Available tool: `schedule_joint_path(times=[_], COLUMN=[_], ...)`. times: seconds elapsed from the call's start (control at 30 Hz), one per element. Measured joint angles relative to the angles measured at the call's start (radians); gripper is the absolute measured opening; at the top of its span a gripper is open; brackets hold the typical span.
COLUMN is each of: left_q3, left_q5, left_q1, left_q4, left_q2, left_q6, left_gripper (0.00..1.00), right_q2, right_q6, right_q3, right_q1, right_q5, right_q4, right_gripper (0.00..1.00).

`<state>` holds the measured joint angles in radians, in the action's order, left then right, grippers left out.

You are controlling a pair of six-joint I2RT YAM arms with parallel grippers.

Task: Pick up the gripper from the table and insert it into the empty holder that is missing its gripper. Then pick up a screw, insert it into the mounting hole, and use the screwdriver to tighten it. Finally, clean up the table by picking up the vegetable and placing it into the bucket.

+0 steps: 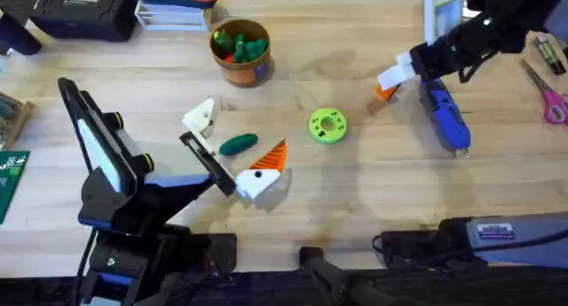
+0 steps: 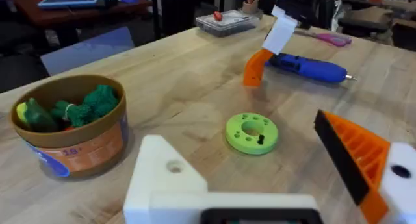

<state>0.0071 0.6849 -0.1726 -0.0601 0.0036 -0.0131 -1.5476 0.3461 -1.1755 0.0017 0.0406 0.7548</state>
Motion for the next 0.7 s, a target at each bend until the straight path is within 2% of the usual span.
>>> schedule_joint_path(times=[0.03,0.07,0.2,0.3,0.4,0.57,0.67,0.7], left_q3=[0.000,0.000,0.000,0.000,0.000,0.000,0.000,0.000], left_q5=[0.000,0.000,0.000,0.000,0.000,0.000,0.000,0.000], left_q1=[0.000,0.000,0.000,0.000,0.000,0.000,0.000,0.000], left_q4=[0.000,0.000,0.000,0.000,0.000,0.000,0.000,0.000], left_q2=[0.000,0.000,0.000,0.000,0.000,0.000,0.000,0.000], left_q6=[0.000,0.000,0.000,0.000,0.000,0.000,0.000,0.000], left_gripper=[0.986,0.986,0.986,0.986,0.985,0.985,0.985,0.985], right_q2=[-0.010,-0.040,-0.068,-0.071,-0.071,-0.071,-0.071,-0.071], right_q6=[0.003,0.011,0.021,0.022,0.022,0.023,0.025,0.025], right_q3=[0.000,0.000,0.000,0.000,0.000,0.000,-0.001,-0.002], right_q1=[0.000,0.004,0.013,0.015,0.015,0.015,0.015,0.015], right_q5=[-0.002,-0.003,-0.003,-0.003,-0.003,0.002,0.012,0.013], right_q4=[-0.007,-0.017,-0.022,-0.038,-0.047,-0.043,-0.041,-0.039], right_gripper=[0.982,0.898,0.715,0.515,0.382,0.323,0.040,0.018])
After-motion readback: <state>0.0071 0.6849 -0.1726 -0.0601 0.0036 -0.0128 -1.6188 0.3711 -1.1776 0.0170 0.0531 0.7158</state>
